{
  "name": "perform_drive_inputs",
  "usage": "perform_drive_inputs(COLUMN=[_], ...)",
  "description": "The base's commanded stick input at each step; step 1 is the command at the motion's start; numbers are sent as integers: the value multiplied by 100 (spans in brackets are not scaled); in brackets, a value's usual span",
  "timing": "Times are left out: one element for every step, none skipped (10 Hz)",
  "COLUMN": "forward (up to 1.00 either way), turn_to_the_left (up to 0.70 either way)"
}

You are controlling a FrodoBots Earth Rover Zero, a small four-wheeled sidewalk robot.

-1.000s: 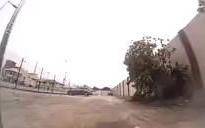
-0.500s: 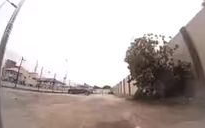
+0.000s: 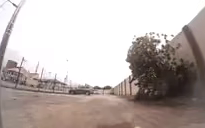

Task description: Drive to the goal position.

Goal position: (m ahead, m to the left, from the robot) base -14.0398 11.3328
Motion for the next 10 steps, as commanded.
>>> perform_drive_inputs(forward=[5, 5, 5, 5, 5, 5, 5, 5, 5, 5], turn_to_the_left=[5, 5, 5, 5, 5, 5, 5, 5, 5, 5])
